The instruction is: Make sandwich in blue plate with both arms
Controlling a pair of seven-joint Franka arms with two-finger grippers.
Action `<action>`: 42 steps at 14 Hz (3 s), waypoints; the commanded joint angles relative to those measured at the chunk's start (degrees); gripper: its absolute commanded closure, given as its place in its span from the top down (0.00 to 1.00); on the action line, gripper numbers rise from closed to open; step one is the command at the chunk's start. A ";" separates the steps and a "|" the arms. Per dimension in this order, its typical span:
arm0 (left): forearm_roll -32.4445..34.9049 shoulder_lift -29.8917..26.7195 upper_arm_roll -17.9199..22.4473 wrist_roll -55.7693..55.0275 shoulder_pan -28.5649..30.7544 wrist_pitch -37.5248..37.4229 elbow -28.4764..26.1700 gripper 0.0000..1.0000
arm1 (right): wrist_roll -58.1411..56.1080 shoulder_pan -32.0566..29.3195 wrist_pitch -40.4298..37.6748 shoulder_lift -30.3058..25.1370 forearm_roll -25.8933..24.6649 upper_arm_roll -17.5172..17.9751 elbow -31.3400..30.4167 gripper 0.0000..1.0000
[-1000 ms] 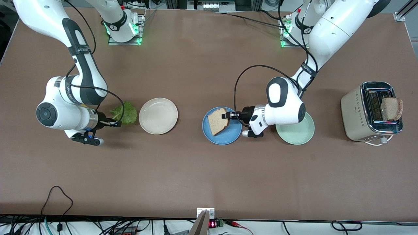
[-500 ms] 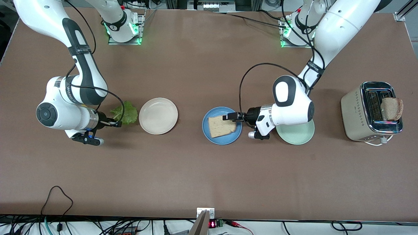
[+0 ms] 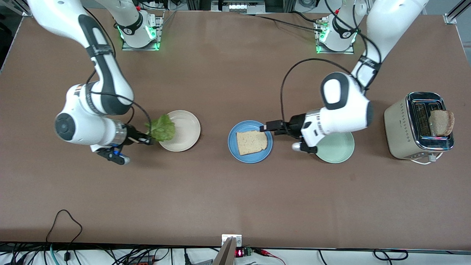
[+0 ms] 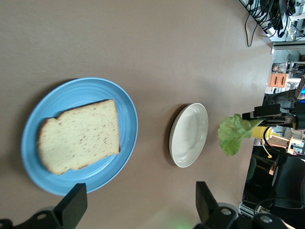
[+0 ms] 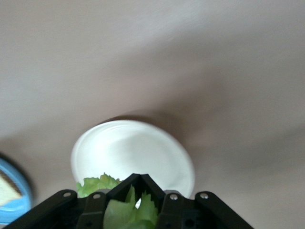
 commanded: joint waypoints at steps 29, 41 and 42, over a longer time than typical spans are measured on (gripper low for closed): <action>46.10 -28.05 27.58 -11.03 -2.90 -35.82 7.96 1.00 | 28.37 23.60 23.53 19.26 17.81 -0.24 15.99 0.00; 48.82 -30.63 25.55 -10.15 -2.81 -37.20 5.54 1.00 | 28.28 23.51 23.62 19.35 17.81 -0.24 16.07 0.62; 48.74 -30.54 25.55 -10.15 -2.81 -37.03 5.63 1.00 | 28.10 23.51 23.62 19.35 17.81 -0.24 16.07 0.62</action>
